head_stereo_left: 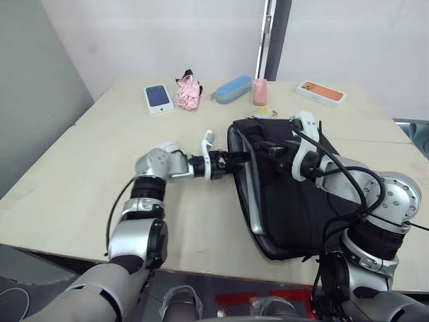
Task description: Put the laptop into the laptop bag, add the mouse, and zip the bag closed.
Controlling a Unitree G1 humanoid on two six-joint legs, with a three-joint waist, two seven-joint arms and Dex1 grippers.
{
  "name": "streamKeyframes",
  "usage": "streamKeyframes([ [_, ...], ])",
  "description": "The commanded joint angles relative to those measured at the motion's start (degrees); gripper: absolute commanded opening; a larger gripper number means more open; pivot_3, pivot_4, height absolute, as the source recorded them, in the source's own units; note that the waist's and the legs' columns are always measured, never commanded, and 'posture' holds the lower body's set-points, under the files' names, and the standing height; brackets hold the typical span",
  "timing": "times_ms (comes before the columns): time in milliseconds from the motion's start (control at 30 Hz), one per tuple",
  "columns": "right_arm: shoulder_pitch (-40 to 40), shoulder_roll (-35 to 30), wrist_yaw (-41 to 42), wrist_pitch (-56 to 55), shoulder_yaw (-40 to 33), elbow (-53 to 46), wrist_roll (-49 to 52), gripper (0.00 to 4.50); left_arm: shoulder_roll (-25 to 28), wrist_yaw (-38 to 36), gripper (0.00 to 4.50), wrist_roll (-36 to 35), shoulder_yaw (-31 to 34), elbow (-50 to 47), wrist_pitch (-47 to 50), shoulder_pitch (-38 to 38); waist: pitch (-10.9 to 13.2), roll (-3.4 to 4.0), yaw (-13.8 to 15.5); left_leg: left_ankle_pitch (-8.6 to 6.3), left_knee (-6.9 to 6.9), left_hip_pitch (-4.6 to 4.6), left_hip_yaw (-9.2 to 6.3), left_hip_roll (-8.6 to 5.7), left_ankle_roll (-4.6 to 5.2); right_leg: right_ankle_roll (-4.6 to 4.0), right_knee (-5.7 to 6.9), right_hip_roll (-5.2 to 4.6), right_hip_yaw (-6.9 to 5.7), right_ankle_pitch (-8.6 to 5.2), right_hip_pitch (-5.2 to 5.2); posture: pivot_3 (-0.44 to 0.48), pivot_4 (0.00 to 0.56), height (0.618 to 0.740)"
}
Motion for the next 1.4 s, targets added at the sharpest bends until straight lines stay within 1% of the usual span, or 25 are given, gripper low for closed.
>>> streamKeyframes([
  [33,-0.4,-1.4,1.3,-1.3,-0.9,-1.0,0.2,0.00,4.2,-3.5,3.71,-3.6,-1.1,-10.0,3.5,1.8,0.0,0.00,0.0,0.00,0.00,0.00,0.00,0.00,0.00,0.00,-0.01,0.00,0.00,0.00,0.00,0.000,0.150,0.740],
  [100,-0.3,-1.8,1.7,-1.6,-0.7,-0.7,0.0,0.00,6.8,-5.6,3.71,-4.7,-1.9,-14.4,3.3,3.3,0.0,0.00,0.0,0.00,-0.03,0.00,0.00,0.01,0.00,-0.01,-0.02,0.01,-0.01,-0.01,0.00,0.000,0.150,0.740],
  [167,-0.3,-2.5,2.2,-2.0,-0.5,-0.1,-0.2,0.00,9.3,-7.8,3.71,-5.8,-1.4,-18.1,1.6,4.5,0.0,0.00,0.0,0.00,-0.06,0.01,0.00,0.02,-0.02,-0.03,-0.01,0.02,-0.02,-0.02,-0.01,0.000,0.150,0.740],
  [300,-0.5,-3.5,3.1,-2.7,-0.2,0.7,-0.7,0.00,14.8,-13.9,3.71,-7.4,-1.8,-24.5,-2.2,8.3,0.0,0.01,-0.1,0.00,-0.03,0.01,0.00,0.01,-0.03,-0.04,0.00,0.00,-0.02,-0.02,0.00,0.000,0.150,0.740],
  [333,-0.5,-3.8,3.4,-2.9,-0.2,1.0,-0.7,0.00,16.5,-15.8,3.71,-7.3,-2.3,-26.0,-3.7,10.0,0.0,0.01,-0.1,0.00,-0.04,0.01,0.00,0.01,-0.03,-0.04,0.00,0.00,-0.02,-0.02,0.00,0.000,0.150,0.740],
  [433,-0.7,-4.6,4.3,-3.5,0.4,1.6,-0.8,0.00,23.6,-25.1,3.71,-6.8,-5.0,-31.8,-9.4,17.0,0.0,0.03,-0.6,0.00,-0.08,0.03,0.01,0.03,-0.04,-0.07,-0.01,0.01,-0.02,-0.04,-0.01,0.000,0.150,0.740],
  [533,-0.6,-5.1,5.0,-4.1,1.1,2.1,-0.9,0.00,27.0,-28.9,3.71,-6.7,-5.6,-32.2,-12.7,20.0,0.0,0.03,-0.4,0.01,-0.15,0.01,-0.01,0.08,-0.08,-0.08,-0.05,0.07,-0.08,-0.05,-0.03,0.000,0.150,0.740],
  [600,-0.5,-5.2,5.2,-4.4,1.4,2.2,-0.9,0.00,28.4,-30.8,3.71,-8.3,-5.3,-31.9,-12.1,21.0,0.0,0.03,-0.3,0.05,-0.13,0.01,-0.06,0.08,-0.10,-0.12,0.00,0.06,-0.12,-0.07,-0.03,0.000,0.150,0.740],
  [667,-0.6,-5.1,5.3,-4.6,1.5,2.2,-0.8,0.00,27.7,-29.9,3.71,-11.1,-4.1,-30.8,-8.8,20.5,0.0,0.03,-0.3,0.05,-0.10,0.03,-0.05,0.07,-0.11,-0.19,0.04,0.05,-0.08,-0.11,-0.02,0.000,0.150,0.740],
  [800,-0.7,-4.7,5.3,-4.8,1.9,2.1,-0.5,0.00,24.1,-25.2,3.71,-15.6,-3.3,-28.1,-1.1,19.1,0.0,0.03,-0.5,0.07,-0.10,0.05,-0.04,0.08,-0.15,-0.31,0.14,0.06,-0.08,-0.17,-0.04,0.000,0.150,0.740],
  [967,-0.5,-4.5,5.2,-5.1,2.4,2.0,-0.4,0.00,21.1,-22.6,3.71,-15.7,-9.0,-29.9,3.6,21.1,0.0,0.03,-0.8,0.07,-0.14,0.04,-0.04,0.11,-0.15,-0.28,0.17,0.10,-0.07,-0.16,-0.05,0.000,0.150,0.740],
  [1200,-0.2,-4.0,4.9,-5.1,2.3,1.5,-0.4,0.00,14.3,-17.5,3.71,-16.0,-10.3,-27.9,5.8,19.6,0.0,0.03,-0.7,0.08,-0.12,0.04,-0.04,0.14,-0.17,-0.29,0.23,0.13,-0.07,-0.16,-0.06,0.000,0.150,0.740],
  [1233,-0.1,-3.9,4.8,-5.1,2.3,1.4,-0.3,0.00,12.9,-16.3,3.19,-15.7,-10.0,-26.9,6.1,19.1,0.0,0.03,-0.7,0.08,-0.10,0.04,-0.04,0.14,-0.17,-0.29,0.24,0.13,-0.06,-0.16,-0.06,0.000,0.150,0.740],
  [1267,0.0,-3.6,4.7,-5.1,2.3,1.3,-0.3,0.00,11.7,-15.5,2.86,-15.7,-9.7,-26.1,6.3,18.7,0.0,0.03,-0.7,0.08,-0.10,0.04,-0.04,0.14,-0.17,-0.29,0.25,0.13,-0.06,-0.16,-0.06,0.000,0.150,0.740],
  [1300,0.1,-3.5,4.6,-5.1,2.3,1.1,-0.3,0.00,10.6,-14.6,2.44,-15.1,-10.1,-25.6,6.1,18.2,0.0,0.03,-0.7,0.09,-0.09,0.04,-0.04,0.14,-0.17,-0.29,0.26,0.13,-0.06,-0.16,-0.06,0.000,0.150,0.740],
  [1367,0.2,-3.2,4.3,-5.0,2.4,1.0,-0.3,0.00,9.1,-12.9,1.85,-14.1,-10.0,-23.9,5.8,16.6,0.0,0.03,-0.7,0.09,-0.09,0.04,-0.04,0.14,-0.16,-0.29,0.27,0.13,-0.06,-0.16,-0.06,0.000,0.150,0.740],
  [1400,0.2,-3.1,4.3,-5.0,2.3,0.9,-0.3,0.00,8.6,-12.2,1.85,-13.9,-9.6,-22.4,5.7,15.3,0.0,0.03,-0.7,0.09,-0.09,0.03,-0.04,0.14,-0.16,-0.29,0.27,0.13,-0.05,-0.16,-0.06,0.000,0.150,0.740],
])
